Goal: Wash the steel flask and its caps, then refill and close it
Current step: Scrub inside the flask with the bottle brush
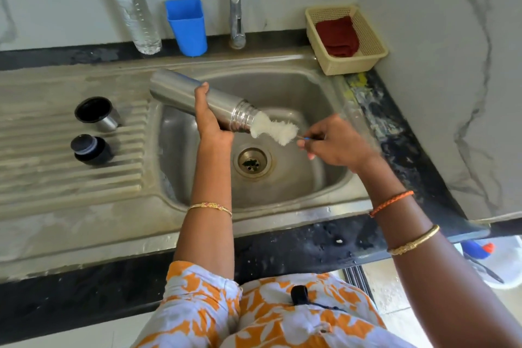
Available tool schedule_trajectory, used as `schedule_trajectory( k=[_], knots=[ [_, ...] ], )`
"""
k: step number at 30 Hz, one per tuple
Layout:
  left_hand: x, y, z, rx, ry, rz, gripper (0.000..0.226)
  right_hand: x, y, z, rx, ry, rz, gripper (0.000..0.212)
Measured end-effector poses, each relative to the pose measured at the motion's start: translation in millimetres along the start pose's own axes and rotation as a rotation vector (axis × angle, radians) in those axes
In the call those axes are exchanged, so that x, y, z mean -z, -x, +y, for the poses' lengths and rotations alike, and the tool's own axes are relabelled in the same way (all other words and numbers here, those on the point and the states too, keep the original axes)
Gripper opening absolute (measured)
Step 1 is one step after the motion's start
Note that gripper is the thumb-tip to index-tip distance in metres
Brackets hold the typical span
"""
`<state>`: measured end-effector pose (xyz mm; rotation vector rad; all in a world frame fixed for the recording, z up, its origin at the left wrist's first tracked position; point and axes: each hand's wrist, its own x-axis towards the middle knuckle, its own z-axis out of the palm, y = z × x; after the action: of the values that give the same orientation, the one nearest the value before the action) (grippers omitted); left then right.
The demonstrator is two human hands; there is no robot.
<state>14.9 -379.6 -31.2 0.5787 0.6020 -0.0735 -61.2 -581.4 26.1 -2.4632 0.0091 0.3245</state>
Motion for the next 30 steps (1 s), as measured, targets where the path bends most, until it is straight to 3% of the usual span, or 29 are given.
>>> schedule_trajectory(
  k=[4, 6, 8, 10, 14, 16, 18, 20, 22, 27, 29, 30],
  knots=[
    [0, 3, 7, -0.014, -0.02, -0.086, 0.062, -8, -2, -4, -0.217, -0.534, -0.292, 0.023],
    [-3, 6, 6, -0.02, -0.037, -0.12, 0.064, -13, -4, -7, -0.251, -0.635, -0.365, 0.023],
    [-5, 8, 6, -0.038, -0.057, -0.097, 0.066, -16, -5, -8, -0.199, -0.623, -0.319, 0.026],
    [-7, 8, 8, -0.056, -0.064, -0.06, 0.07, -20, -5, -5, -0.051, -0.411, -0.156, 0.029],
    [-10, 7, 12, -0.081, -0.046, 0.014, 0.081, -40, 8, 15, 0.319, 0.269, 0.483, 0.02],
    [-11, 6, 13, -0.1, -0.021, 0.027, 0.077, -48, 13, 21, 0.418, 0.362, 0.679, 0.015],
    [-12, 6, 12, -0.101, -0.008, 0.025, 0.076, -51, 10, 27, 0.502, 0.37, 0.726, 0.013],
    [-11, 6, 9, -0.093, -0.01, 0.025, 0.076, -48, 4, 28, 0.492, 0.302, 0.661, 0.016],
    [-9, 5, 8, -0.104, -0.01, 0.023, 0.077, -41, 0, 22, 0.36, 0.142, 0.48, 0.022],
    [-9, 5, 5, -0.104, -0.003, -0.018, 0.072, -5, -15, 15, -0.273, -0.742, -0.385, 0.021],
    [-9, 6, 4, -0.115, -0.005, -0.025, 0.077, -5, -18, 19, -0.308, -0.816, -0.492, 0.021],
    [-9, 6, 3, -0.122, -0.015, -0.014, 0.079, -8, -17, 20, -0.284, -0.797, -0.462, 0.022]
  ],
)
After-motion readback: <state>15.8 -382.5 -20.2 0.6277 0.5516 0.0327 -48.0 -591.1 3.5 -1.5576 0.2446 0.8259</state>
